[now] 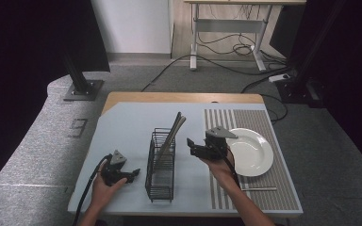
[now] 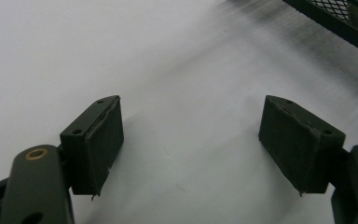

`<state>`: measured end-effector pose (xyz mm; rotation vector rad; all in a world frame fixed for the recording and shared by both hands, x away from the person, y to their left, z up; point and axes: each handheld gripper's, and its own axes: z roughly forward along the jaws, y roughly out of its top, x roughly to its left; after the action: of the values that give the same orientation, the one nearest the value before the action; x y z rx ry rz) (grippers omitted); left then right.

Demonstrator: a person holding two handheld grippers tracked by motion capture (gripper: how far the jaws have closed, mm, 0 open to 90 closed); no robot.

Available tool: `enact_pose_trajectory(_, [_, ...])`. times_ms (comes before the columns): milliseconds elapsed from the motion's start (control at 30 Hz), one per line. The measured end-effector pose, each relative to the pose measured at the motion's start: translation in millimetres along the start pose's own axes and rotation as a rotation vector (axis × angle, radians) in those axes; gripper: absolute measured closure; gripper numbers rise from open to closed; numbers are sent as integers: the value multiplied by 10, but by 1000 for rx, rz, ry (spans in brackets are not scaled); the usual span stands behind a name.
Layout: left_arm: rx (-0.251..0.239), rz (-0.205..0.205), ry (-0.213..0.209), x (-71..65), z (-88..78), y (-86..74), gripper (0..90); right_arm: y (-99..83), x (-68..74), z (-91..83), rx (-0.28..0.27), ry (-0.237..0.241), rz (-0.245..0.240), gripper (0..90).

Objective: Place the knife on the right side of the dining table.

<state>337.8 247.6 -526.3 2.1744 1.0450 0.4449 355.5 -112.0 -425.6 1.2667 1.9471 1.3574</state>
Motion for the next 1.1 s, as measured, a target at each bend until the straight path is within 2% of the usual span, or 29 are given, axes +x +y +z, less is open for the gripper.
enact_pose_trajectory(133, [0,1,1,0,-1,0,212,144,43,34,-14,19,-4,205])
enact_pose_trajectory(400, [1,1,1,-1,-2,0,212,482,189,204,-41,44,-52,215])
enact_pose_trajectory(700, [0,-1,0,0,0,0,211,634,263,415,-45,63,-68,238])
enact_pose_trajectory(933, [0,-2,0,1,0,0,211,685,284,566,-29,76,-72,259])
enact_pose_trajectory(1100, [0,-2,0,1,1,0,211,699,315,656,-5,102,-76,300])
